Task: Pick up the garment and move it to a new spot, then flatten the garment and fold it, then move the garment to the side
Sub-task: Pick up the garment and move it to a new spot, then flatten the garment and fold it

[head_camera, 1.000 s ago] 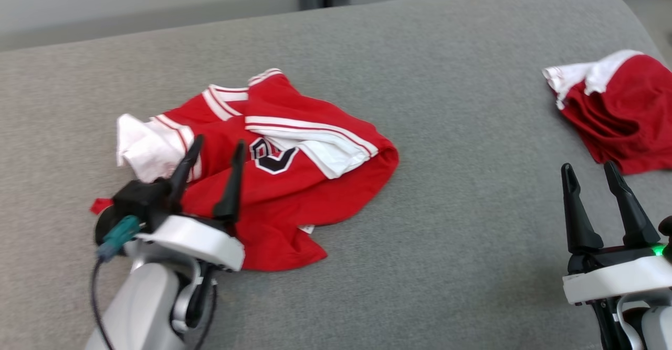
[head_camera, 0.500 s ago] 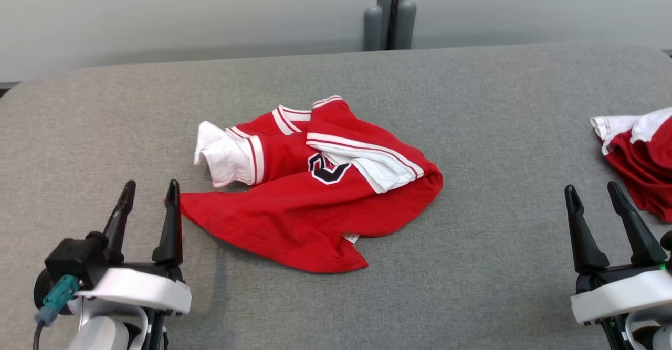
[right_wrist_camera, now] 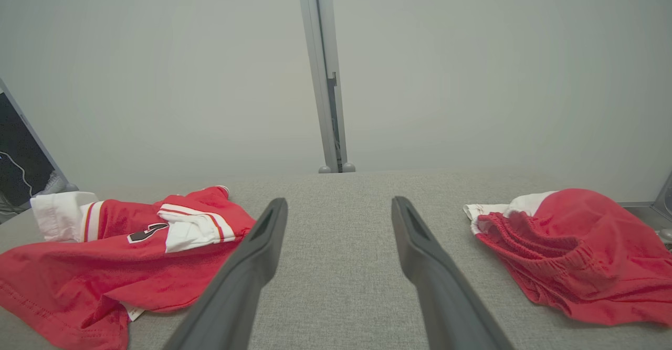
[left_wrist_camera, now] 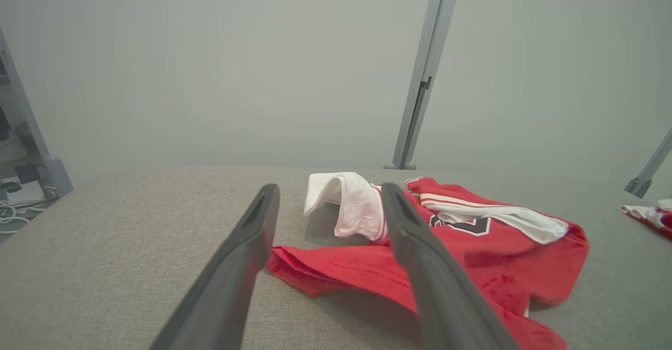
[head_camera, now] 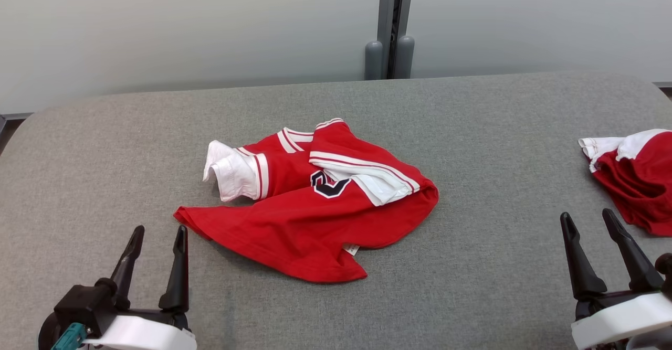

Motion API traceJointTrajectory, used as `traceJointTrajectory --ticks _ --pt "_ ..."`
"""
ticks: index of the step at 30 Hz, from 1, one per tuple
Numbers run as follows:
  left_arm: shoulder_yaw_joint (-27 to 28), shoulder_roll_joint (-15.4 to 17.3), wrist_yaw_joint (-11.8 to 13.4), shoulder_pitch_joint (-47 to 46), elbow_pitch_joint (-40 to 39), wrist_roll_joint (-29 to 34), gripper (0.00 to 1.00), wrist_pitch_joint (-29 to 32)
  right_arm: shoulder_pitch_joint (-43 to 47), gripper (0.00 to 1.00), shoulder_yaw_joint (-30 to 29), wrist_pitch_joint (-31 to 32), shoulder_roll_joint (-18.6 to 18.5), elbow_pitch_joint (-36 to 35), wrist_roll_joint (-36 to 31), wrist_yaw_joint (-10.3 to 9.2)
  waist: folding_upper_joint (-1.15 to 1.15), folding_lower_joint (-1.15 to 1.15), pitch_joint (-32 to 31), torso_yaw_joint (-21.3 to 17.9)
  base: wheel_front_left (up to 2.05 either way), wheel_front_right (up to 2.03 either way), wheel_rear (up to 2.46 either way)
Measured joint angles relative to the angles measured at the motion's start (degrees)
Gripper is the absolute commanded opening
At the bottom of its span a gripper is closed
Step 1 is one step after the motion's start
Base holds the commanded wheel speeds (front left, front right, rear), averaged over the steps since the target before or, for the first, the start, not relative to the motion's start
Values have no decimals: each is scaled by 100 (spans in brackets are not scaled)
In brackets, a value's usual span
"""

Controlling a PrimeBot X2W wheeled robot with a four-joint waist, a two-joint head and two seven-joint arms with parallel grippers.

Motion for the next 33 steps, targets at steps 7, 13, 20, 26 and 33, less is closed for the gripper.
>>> traceJointTrajectory --ticks 7,13,20,26,33 --pt "-81 25 76 213 -223 13 100 119 135 100 -13 54 26 -110 -13 0 0 0 -74 -10 0 0 0" --pt "-98 34 123 218 -324 15 100 174 160 100 -27 100 51 -186 -34 0 0 0 -63 -8 0 0 0" --pt "-108 49 178 220 -380 9 100 225 161 100 -33 100 70 -202 -49 0 0 0 -46 -5 0 0 0" --pt "-114 51 237 220 -435 -1 100 256 161 100 -40 99 88 -213 -59 0 0 0 -6 4 0 0 0" --pt "-132 51 286 220 -471 -1 100 257 160 100 -42 98 83 -212 -67 0 0 0 19 14 0 0 0"
